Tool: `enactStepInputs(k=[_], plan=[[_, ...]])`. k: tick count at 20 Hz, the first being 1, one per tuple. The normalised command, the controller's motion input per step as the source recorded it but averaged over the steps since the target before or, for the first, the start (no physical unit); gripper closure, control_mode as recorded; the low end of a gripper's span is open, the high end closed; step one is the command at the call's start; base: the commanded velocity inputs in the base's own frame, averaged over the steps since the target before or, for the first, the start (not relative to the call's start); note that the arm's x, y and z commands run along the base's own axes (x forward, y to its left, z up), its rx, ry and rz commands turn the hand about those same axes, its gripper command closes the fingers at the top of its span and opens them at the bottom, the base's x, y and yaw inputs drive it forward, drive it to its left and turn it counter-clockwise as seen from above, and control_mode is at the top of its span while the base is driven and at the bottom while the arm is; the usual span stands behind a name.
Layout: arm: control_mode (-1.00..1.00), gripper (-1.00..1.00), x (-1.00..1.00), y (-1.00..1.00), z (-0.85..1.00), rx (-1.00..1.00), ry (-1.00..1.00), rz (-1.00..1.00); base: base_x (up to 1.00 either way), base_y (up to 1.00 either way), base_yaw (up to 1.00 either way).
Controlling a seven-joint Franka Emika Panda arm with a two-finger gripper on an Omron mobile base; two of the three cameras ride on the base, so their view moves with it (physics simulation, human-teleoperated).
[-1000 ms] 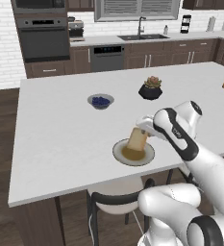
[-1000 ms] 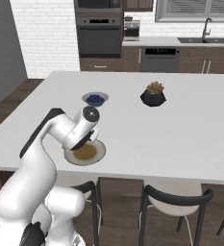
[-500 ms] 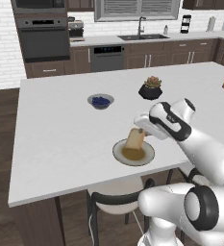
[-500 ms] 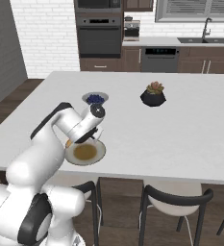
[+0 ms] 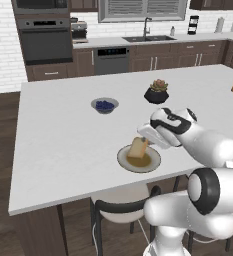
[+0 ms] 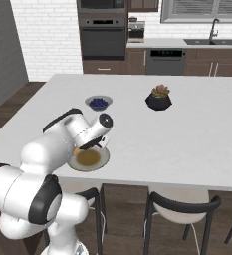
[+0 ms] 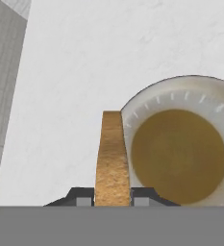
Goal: Start the toaster. Once the lever pops up, take the bread to the plate on the dining counter.
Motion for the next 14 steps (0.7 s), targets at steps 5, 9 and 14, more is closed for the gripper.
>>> enactStepInputs(k=[5,9,14], plan=[[-1.0,1.0,0.36,0.0,-0.33,0.0,0.0,0.0,0.0,0.0,0.0],[-1.0,1.0,0.31,0.0,-0.26,0.0,0.0,0.0,0.0,0.0,0.0],[-1.0,1.0,0.17,0.0,-0.28,0.0,0.0,0.0,0.0,0.0,0.0]])
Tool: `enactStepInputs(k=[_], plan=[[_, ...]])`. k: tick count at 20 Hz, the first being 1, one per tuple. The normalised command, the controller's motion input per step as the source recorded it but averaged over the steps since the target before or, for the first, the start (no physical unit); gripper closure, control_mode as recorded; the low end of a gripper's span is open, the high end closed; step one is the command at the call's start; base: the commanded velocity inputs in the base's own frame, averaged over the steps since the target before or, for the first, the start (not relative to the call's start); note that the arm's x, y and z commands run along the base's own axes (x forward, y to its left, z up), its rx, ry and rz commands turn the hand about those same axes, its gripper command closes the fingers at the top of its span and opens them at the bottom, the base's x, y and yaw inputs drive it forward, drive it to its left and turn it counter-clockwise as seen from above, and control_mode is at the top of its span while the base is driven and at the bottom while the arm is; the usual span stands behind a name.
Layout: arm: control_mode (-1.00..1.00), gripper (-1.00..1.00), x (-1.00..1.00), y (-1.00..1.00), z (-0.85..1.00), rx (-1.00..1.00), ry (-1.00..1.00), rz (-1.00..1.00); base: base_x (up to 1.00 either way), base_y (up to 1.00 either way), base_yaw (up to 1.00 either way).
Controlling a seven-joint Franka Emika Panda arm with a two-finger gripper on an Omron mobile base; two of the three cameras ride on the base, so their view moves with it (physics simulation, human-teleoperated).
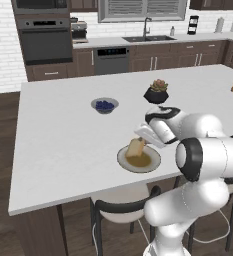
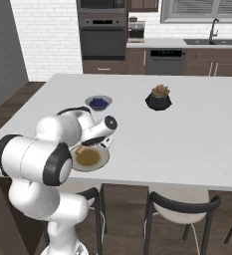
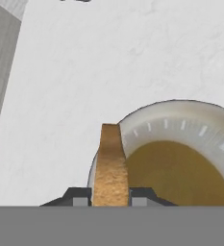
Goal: Start the toaster. Once the lever pops up, take the bread to the plate on the dining counter.
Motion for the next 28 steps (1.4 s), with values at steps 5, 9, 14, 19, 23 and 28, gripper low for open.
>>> enactStepInputs(k=[5,9,14,19,23,28], plan=[[-1.0,-1.0,0.04,0.0,-0.05,0.0,0.02,0.0,0.0,0.0,0.0],[-1.0,-1.0,0.0,0.0,0.0,0.0,0.0,0.0,0.0,0.0,0.0],[-1.0,-1.0,0.0,0.0,0.0,0.0,0.0,0.0,0.0,0.0,0.0],[-1.0,-1.0,-0.05,0.0,0.02,-0.03,0.0,-0.04,0.0,0.0,0.0],[-1.0,-1.0,-0.17,0.0,0.13,-0.06,0.0,-0.13,0.0,0.0,0.0],[-1.0,-1.0,-0.15,0.0,0.33,-0.09,0.0,-0.17,0.0,0.0,0.0]])
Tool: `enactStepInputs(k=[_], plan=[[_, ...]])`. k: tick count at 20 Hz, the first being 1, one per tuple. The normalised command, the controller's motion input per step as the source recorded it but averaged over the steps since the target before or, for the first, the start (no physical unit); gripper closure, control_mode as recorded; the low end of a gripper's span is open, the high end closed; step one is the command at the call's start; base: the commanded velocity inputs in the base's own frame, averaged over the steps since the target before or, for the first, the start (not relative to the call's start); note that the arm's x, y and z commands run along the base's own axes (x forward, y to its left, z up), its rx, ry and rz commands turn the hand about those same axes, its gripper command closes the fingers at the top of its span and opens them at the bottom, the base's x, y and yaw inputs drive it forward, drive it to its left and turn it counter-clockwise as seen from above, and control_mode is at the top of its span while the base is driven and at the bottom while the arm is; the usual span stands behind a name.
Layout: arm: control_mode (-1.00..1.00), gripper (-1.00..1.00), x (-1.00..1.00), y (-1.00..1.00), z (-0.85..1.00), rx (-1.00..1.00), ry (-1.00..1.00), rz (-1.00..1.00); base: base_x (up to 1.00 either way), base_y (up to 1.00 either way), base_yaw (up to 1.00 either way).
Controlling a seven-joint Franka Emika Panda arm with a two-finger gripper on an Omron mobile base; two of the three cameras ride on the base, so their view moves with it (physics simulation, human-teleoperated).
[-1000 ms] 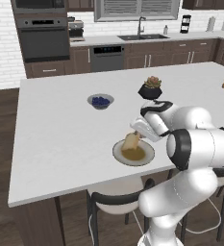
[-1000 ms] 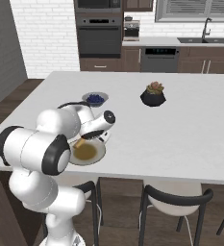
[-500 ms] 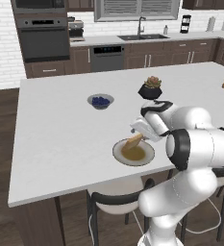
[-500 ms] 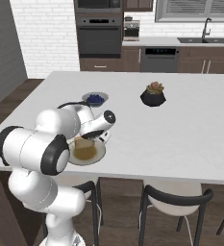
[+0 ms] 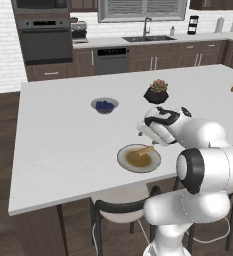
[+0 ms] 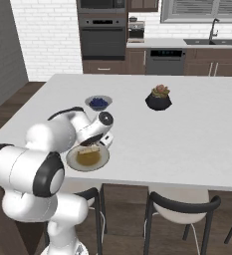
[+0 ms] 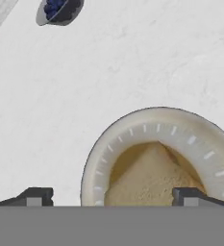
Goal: Start the toaster. Once the lever pops up, take the bread to the plate on the dining counter.
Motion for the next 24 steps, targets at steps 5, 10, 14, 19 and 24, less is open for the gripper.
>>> enactStepInputs(k=[5,10,14,19,24], plan=[[-1.0,-1.0,-0.11,0.01,0.41,-0.1,0.03,-0.07,0.0,0.0,0.0],[-1.0,-1.0,-0.17,0.26,0.15,-0.1,0.07,0.05,0.0,0.0,0.0],[-1.0,-1.0,-0.57,0.49,0.13,-0.17,0.05,0.19,0.0,0.0,0.0],[-1.0,-1.0,-0.56,0.7,0.22,-0.22,0.06,0.17,0.0,0.0,0.0],[-1.0,-1.0,-0.83,0.37,0.48,-0.18,0.06,0.11,0.0,0.0,0.0]])
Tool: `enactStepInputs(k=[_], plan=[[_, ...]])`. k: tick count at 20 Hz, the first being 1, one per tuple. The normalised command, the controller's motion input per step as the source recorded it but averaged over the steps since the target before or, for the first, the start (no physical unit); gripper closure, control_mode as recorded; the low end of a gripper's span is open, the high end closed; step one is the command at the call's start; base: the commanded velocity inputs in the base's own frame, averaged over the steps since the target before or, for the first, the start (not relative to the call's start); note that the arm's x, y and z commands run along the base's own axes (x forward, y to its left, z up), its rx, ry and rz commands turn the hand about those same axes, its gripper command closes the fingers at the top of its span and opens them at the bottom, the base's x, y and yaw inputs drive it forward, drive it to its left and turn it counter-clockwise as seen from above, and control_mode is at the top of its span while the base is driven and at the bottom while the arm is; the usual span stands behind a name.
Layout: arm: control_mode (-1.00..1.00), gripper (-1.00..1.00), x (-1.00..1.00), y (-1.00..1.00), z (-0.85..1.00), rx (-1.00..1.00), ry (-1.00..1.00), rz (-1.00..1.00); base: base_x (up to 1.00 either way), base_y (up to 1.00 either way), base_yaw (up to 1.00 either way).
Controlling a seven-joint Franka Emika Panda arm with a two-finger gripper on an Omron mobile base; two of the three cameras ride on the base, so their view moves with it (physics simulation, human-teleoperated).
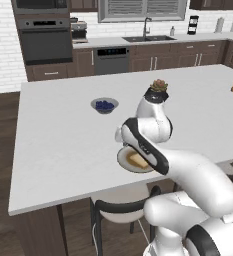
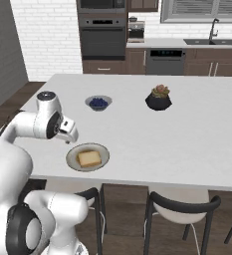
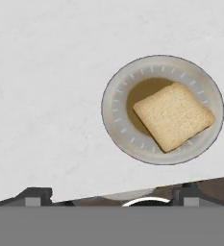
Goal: Start the toaster. Once the lever pops up, take the bread to the plate on the dining counter.
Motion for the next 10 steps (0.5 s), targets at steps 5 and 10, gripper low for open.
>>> enactStepInputs(k=[5,10], plan=[[-1.0,-1.0,-0.75,0.07,0.69,-0.14,0.04,0.01,0.0,0.0,0.0],[-1.0,-1.0,-0.49,-0.16,0.83,-0.06,0.05,0.0,0.0,0.0,0.0]])
